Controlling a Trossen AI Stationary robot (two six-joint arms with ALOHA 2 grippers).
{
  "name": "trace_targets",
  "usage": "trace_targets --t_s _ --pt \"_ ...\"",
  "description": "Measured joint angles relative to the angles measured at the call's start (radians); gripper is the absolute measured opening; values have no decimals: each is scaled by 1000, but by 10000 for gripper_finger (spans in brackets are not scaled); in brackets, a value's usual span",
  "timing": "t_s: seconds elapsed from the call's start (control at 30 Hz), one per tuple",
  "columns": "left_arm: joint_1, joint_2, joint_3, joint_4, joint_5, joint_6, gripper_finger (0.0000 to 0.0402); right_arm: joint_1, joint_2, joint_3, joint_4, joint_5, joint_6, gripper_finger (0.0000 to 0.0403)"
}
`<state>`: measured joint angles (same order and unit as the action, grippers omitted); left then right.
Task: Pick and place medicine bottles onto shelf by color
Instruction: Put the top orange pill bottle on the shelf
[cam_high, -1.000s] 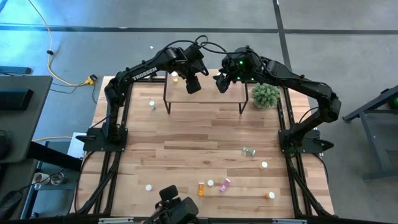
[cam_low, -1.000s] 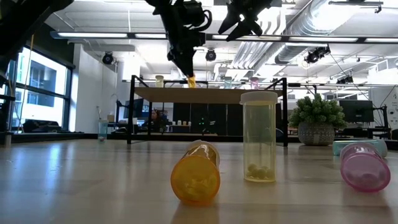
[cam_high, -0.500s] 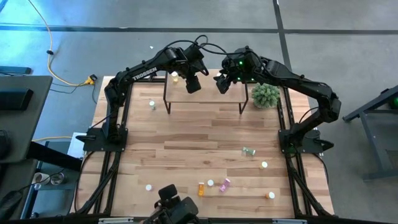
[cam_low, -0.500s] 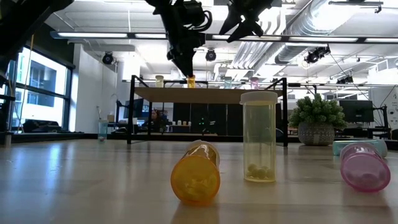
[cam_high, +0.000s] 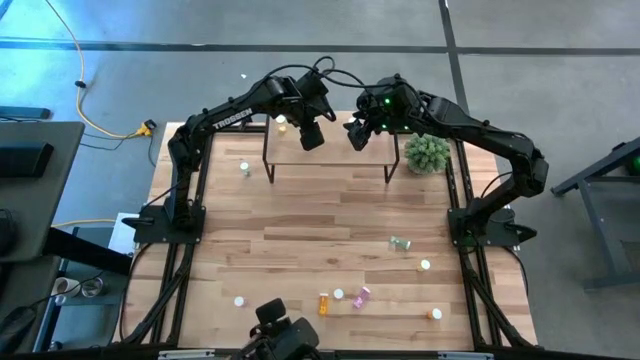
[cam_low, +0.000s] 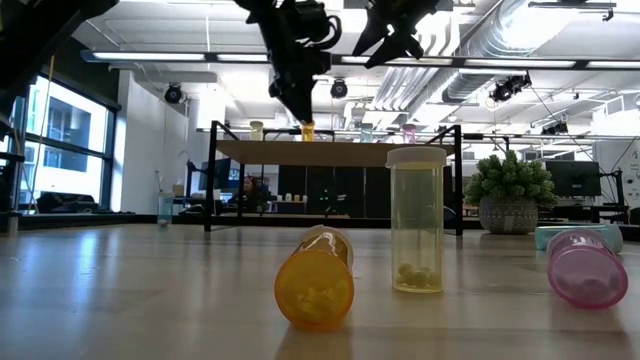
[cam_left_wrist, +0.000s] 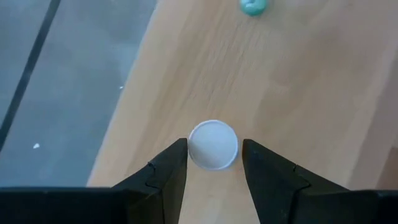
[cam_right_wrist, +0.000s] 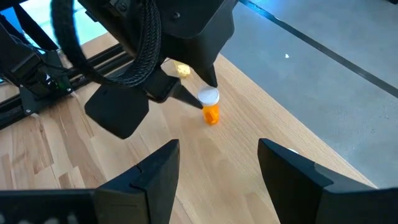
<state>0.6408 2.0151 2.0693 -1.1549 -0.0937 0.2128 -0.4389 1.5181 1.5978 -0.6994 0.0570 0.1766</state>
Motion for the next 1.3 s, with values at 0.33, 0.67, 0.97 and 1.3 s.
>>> trace_targets --t_s 0.33,0.67,0.97,1.3 --pt "-9 -15 1 0 3 -19 145 0 0 0 0 0 1 208" --pt "-6 -35 1 -1 -7 -8 145 0 0 0 0 0 1 208" --pt "-6 -105 1 -15 -19 -3 145 0 0 0 0 0 1 208" --pt "-15 -210 -87 -32 176 -57 145 0 0 0 0 0 -2 208"
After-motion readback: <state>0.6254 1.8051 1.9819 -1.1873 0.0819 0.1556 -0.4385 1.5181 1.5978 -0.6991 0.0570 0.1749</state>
